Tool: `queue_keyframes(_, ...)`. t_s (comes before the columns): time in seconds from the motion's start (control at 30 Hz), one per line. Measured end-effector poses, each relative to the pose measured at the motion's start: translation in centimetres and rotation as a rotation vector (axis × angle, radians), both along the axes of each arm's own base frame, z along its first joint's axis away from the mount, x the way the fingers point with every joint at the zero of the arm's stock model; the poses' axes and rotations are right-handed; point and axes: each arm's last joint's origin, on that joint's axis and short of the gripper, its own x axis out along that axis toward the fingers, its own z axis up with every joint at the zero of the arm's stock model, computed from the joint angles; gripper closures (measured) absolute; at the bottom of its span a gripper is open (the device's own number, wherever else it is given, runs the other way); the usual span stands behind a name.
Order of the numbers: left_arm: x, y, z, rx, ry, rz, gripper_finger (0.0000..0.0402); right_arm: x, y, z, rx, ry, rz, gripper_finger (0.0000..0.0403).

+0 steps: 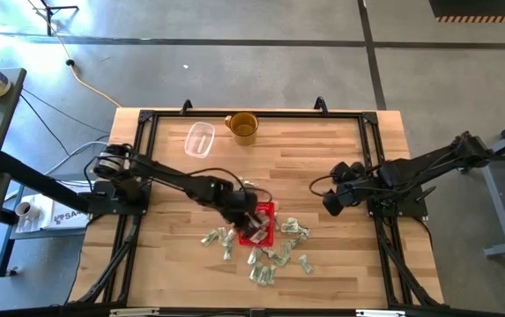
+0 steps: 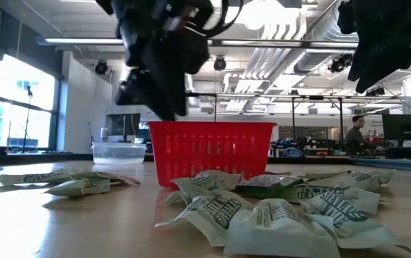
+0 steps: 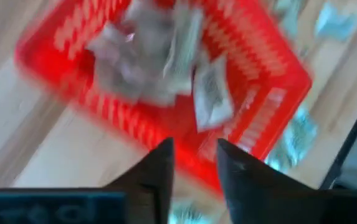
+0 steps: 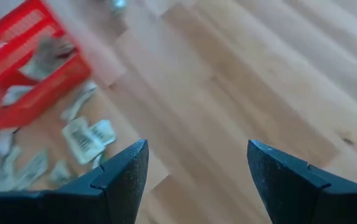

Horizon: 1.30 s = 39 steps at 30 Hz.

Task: Pick and place Stevia / Truvia into bins
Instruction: Put the white stevia packet into the red basket

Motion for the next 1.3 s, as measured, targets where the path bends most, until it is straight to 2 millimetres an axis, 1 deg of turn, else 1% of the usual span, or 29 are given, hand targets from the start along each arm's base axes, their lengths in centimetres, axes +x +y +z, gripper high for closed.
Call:
queue_keyframes(0.1,-1.1,-0.8,0.2,0.024,0.06,-0.039,0.0202,0.8,0.4,-0.3,0.018,0.012,0.093,0.0139)
queue_keyframes(0.2,-2.3,-2.4,0.8,0.06,0.086,-0.09,0.0177,1.8,0.9,-1.0,0.017,0.051,0.175,0.0139)
queue_keyframes(0.3,-3.7,-4.4,0.9,0.083,0.15,-0.088,0.0168,2.7,1.2,-2.0,0.005,0.097,0.19,0.0139)
queue_keyframes(0.4,-5.2,-5.9,0.6,0.125,0.232,-0.032,0.0166,3.7,1.5,-3.0,-0.006,0.128,0.181,0.0139)
queue_keyframes(0.53,-6.7,-6.9,-0.5,0.148,0.325,0.074,0.0165,5.1,2.0,-4.4,-0.007,0.146,0.189,0.0139)
queue_keyframes(0.67,-7.3,-7.0,-1.6,0.135,0.354,0.15,0.0165,6.1,2.3,-5.6,0.019,0.177,0.231,0.0139)
queue_keyframes(0.83,-8.0,-6.4,-3.3,0.151,0.373,0.199,0.0165,6.4,2.2,-6.4,0.026,0.221,0.247,0.0139)
queue_keyframes(1.03,-7.8,-6.4,-5.2,0.099,0.264,0.183,0.0165,6.4,1.9,-6.3,0.029,0.228,0.231,0.0139)
queue_keyframes(1.1,-7.7,-6.4,-5.9,0.097,0.255,0.179,0.017,6.4,1.9,-6.3,0.029,0.229,0.226,0.0139)
queue_keyframes(1.2,-8.0,-6.3,-6.6,0.13,0.296,0.182,0.02,6.4,1.9,-6.3,0.027,0.23,0.225,0.0139)
queue_keyframes(1.3,-8.2,-6.1,-6.8,0.16,0.314,0.18,0.0254,6.4,1.9,-6.3,0.026,0.232,0.223,0.0139)
